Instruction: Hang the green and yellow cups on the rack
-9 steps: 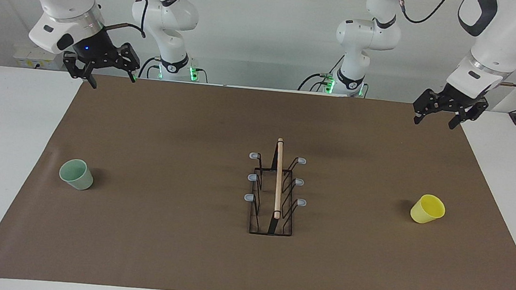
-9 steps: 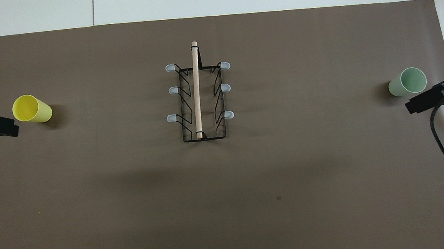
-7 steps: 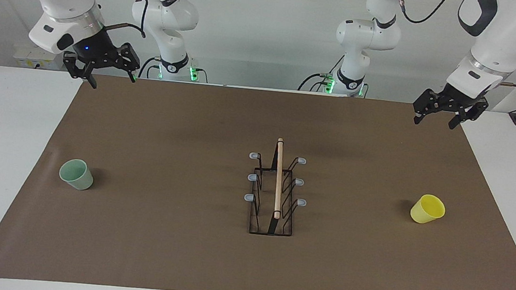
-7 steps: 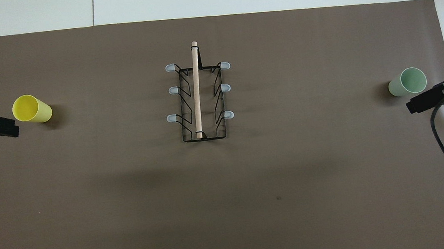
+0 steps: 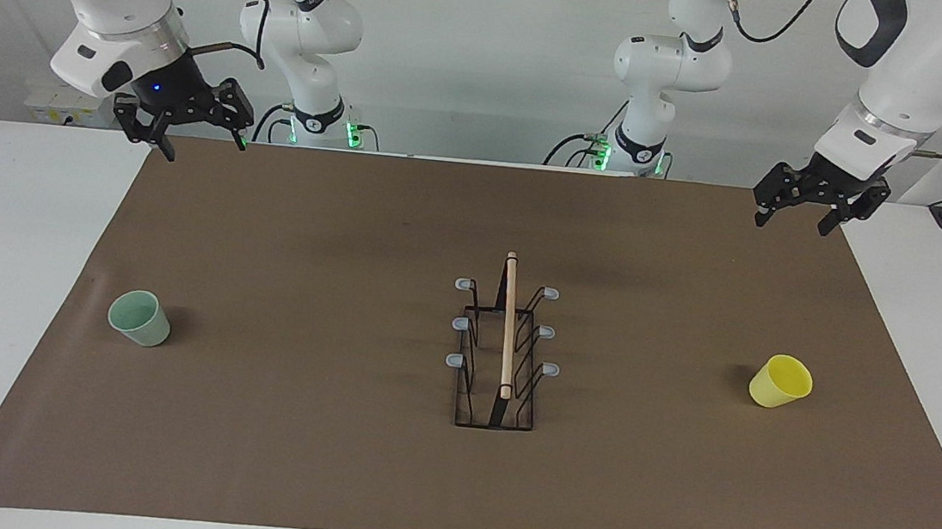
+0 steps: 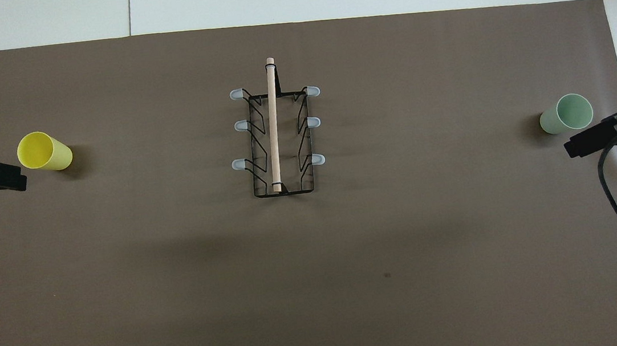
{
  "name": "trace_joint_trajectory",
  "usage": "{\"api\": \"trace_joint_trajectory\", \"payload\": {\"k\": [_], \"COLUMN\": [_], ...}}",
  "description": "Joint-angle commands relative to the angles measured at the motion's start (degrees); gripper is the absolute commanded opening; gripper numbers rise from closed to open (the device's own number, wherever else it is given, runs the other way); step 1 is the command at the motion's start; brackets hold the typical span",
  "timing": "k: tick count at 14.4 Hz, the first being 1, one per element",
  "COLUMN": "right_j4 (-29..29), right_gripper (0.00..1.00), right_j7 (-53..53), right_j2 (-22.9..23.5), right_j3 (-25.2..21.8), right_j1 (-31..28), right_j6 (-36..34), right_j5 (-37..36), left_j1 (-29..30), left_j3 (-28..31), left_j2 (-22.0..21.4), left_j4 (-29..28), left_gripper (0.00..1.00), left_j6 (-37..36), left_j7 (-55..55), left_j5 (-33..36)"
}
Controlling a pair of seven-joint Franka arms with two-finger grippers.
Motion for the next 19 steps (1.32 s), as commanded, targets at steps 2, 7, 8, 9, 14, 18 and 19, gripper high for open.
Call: {"api": "trace_joint_trajectory", "payload": {"k": [2, 7, 8, 9, 14, 18, 19], "right_j4": [-0.54, -0.98, -0.98, -1.07, -1.16, -1.25, -1.51], "right_gripper": [1.0, 1.0, 1.0, 1.0, 1.0, 1.0, 1.0], "right_j7": [0.25, 0.16, 0.16, 0.16, 0.16, 0.16, 0.16], "right_j2": [-0.48, -0.56, -0.56, -0.56, -0.56, -0.48, -0.48], "right_j3": [-0.54, -0.54, -0.54, -0.54, -0.54, -0.54, -0.54], "right_j1": [0.54, 0.54, 0.63, 0.63, 0.63, 0.63, 0.63], "right_j6": [-0.07, -0.06, -0.06, -0.06, 0.02, 0.37, 1.16], "right_j5": [-0.04, -0.04, -0.04, -0.04, -0.04, -0.04, -0.04], "left_j1": [0.42, 0.24, 0.42, 0.51, -0.11, -0.37, -0.37], "left_j3": [0.01, 0.1, 0.19, 0.54, 7.91, 11.78, 13.01], "left_j2": [-1.4, 1.49, 2.72, 4.38, 15.71, 22.05, 23.72], "left_j4": [-1.72, -0.59, 0.55, 2.22, 12.84, 16.99, 18.39], "left_gripper": [1.0, 1.0, 1.0, 1.0, 1.0, 1.0, 1.0], "left_j6": [1.85, 3.96, 3.96, 3.87, 2.91, 3.52, 3.52], "left_j7": [-0.27, -0.27, -0.35, -0.35, -1.49, -8.34, -10.79], "left_j5": [-0.58, -0.75, -1.19, -1.19, -7.95, -12.08, -14.09]}}
